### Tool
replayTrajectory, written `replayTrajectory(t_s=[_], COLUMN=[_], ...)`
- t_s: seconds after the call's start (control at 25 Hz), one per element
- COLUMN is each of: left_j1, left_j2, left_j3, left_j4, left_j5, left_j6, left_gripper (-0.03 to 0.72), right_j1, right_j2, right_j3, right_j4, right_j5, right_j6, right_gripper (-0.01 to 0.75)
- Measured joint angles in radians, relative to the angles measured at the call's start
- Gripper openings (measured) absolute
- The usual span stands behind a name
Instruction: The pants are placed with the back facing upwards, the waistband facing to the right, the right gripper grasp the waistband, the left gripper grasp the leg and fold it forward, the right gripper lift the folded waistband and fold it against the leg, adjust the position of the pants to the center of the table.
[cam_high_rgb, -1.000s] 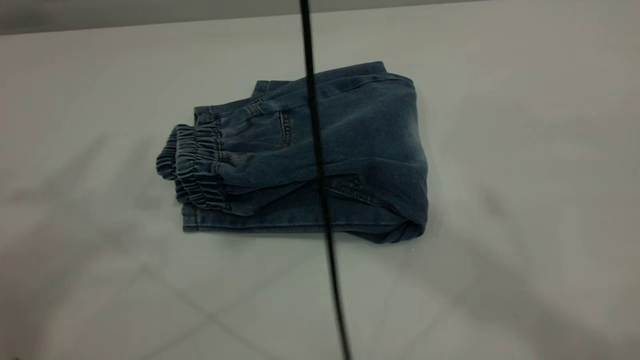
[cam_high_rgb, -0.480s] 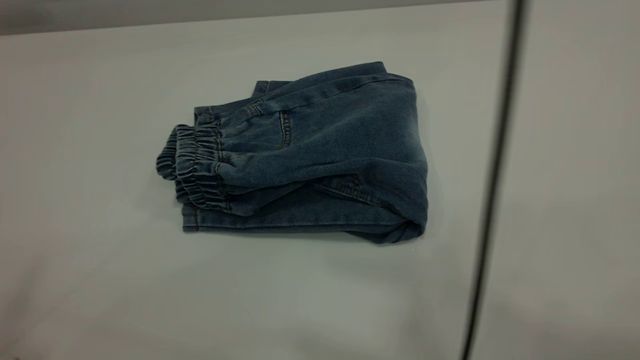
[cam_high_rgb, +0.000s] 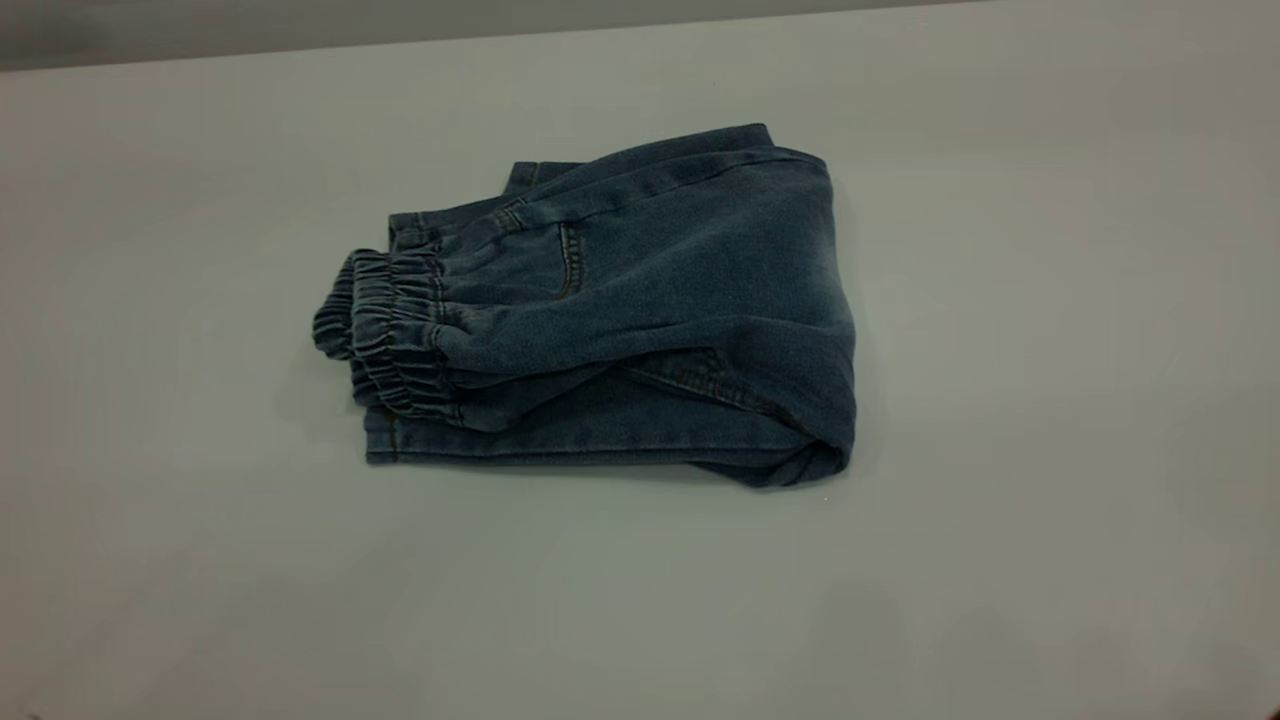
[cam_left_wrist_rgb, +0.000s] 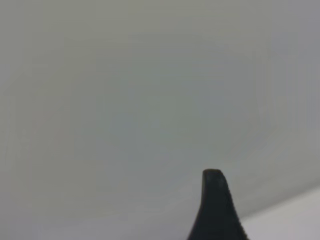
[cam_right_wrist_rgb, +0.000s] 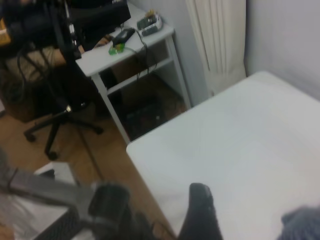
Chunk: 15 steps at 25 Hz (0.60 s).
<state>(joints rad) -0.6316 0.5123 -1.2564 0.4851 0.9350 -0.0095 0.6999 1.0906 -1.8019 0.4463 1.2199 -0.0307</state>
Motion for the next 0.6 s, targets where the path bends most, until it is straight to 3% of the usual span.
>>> replayTrajectory(t_s=[0.4,0.6], left_j1=[0.0,0.0], left_j2=[-0.004,-0.007], left_j3=[0.179,0.303], left_j4=[-0.377,-0.502], left_j5=[0.272,0.287], left_j6=[0.182,0.189], left_gripper=[0.454,0.454], right_j1=[0.0,0.0], right_j2=[-0.377,-0.546], right_j3=[0.519,0.76], right_j4=[-0.117,-0.164], right_j5=[0.001,0.0], right_j6=[-0.037,-0.036], right_gripper=[0.471,0.461])
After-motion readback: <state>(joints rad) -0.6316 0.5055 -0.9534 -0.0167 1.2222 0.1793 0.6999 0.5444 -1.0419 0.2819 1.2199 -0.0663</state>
